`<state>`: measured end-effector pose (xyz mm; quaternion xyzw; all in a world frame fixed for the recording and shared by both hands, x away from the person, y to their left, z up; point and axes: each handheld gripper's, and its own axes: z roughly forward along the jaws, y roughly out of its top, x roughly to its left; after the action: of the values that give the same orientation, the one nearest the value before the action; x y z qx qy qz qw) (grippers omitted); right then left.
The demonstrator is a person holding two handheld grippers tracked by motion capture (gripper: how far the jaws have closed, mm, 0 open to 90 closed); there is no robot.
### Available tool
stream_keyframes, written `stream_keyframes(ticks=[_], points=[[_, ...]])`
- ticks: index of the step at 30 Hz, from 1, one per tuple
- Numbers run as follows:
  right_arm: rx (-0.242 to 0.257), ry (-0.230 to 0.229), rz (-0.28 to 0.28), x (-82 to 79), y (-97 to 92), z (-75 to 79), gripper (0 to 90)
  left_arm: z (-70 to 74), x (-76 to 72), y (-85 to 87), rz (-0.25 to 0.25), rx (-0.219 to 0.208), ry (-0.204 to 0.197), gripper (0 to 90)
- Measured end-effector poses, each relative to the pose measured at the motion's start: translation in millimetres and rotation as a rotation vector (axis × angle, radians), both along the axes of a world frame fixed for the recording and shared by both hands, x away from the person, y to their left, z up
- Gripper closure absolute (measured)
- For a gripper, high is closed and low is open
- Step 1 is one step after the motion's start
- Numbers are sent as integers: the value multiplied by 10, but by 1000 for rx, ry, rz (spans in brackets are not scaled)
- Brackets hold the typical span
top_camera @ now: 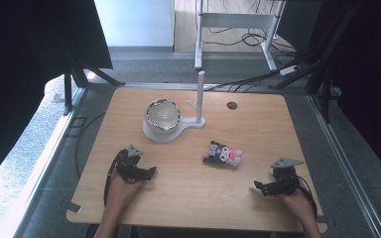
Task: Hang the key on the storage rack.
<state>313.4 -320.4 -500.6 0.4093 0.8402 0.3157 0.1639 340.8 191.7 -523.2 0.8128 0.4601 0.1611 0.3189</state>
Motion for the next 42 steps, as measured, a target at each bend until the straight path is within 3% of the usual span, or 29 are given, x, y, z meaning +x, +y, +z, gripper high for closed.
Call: stream_keyframes(ticks=[32, 42], points=[[-33, 71, 80, 334, 250, 213, 43, 0, 0, 0, 0, 0, 0, 17], [-82, 87, 133, 452, 381, 272, 59, 0, 0, 0, 0, 0, 0, 17]])
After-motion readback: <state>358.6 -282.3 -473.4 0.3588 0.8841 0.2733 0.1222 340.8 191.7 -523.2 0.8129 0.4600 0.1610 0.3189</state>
